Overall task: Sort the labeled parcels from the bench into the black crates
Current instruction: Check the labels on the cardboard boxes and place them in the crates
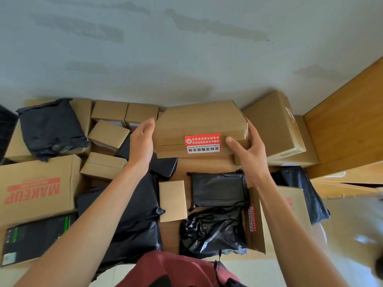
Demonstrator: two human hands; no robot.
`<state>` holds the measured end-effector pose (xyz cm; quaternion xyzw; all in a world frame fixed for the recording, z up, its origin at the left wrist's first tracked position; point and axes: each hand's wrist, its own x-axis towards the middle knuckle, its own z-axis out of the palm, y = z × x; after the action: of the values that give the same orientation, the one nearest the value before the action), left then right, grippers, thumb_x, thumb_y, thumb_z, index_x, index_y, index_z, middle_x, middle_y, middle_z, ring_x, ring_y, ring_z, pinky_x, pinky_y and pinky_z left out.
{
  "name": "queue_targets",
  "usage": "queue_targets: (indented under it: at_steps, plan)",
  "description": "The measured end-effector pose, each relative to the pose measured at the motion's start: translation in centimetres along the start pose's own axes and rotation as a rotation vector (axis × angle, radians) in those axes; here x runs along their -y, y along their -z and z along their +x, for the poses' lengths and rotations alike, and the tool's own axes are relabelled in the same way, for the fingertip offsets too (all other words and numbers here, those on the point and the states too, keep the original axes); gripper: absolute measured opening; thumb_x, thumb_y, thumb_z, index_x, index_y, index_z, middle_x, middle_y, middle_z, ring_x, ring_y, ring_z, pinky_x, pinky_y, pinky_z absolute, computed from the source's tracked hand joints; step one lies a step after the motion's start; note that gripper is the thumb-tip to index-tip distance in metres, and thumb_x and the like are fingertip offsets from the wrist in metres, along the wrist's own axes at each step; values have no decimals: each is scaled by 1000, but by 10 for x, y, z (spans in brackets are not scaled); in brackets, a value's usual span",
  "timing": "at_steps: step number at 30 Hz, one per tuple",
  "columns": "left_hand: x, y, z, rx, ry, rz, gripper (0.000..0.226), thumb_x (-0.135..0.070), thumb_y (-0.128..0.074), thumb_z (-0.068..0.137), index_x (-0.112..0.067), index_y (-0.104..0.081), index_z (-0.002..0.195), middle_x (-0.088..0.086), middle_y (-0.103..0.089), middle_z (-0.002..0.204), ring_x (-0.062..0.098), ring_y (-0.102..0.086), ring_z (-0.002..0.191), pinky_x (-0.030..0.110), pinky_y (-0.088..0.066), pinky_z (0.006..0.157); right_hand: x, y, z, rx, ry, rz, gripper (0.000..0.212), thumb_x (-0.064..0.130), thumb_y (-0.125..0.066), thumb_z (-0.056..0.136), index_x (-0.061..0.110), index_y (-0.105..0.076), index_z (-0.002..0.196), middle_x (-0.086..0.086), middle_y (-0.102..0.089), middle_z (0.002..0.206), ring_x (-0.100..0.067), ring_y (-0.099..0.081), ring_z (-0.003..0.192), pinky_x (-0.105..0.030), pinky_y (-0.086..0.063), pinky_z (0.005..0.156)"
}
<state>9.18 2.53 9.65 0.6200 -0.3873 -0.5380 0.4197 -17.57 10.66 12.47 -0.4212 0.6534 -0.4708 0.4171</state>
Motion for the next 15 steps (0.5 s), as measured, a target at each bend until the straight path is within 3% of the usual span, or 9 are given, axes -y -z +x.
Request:
queue_targets:
  at_steps: [3,6,9,11,13,15]
  plan:
    - [-7,-1,-7,45,-24,-24,68,-72,-48,88,-30,-60,140,-4,-64,137,17,-57,132,51,-44,115,3,0,-2,-74,23,-24,70,41,-78,91,16,-51,150,1,-71,133,-16,-67,123,-45,-54,107]
    - [-9,0,-12,122,-129,-93,51,-49,-42,108,-17,-55,145,-4,-70,125,12,-65,121,40,-52,103,4,5,-1,-189,25,22,45,35,-70,99,11,-63,137,-1,-76,120,-17,-72,113,-43,-56,103]
    - [-5,6,-18,209,-235,-12,68,-58,-50,99,-15,-49,151,-1,-65,140,16,-59,133,47,-46,114,6,10,2,-285,-14,118,36,37,-65,102,13,-71,128,-1,-78,114,-17,-72,110,-42,-56,103]
    - [-1,9,-24,316,-259,68,86,-70,-56,91,-16,-42,156,-1,-60,145,16,-55,137,43,-43,116,5,11,2,-298,-43,113,33,39,-63,103,13,-75,121,1,-79,106,-11,-72,100,-39,-57,99]
    - [3,10,-31,430,-274,159,106,-81,-62,80,-26,-27,163,-4,-52,153,14,-49,141,39,-42,117,5,11,1,-308,-64,123,31,39,-62,104,13,-77,113,5,-78,95,-6,-69,89,-35,-57,88]
    - [1,10,-37,473,-323,254,110,-80,-72,72,-52,-12,160,-18,-40,160,8,-39,146,35,-34,120,8,11,2,-335,-97,158,27,39,-62,104,18,-78,103,6,-75,89,-6,-67,82,-32,-58,78]
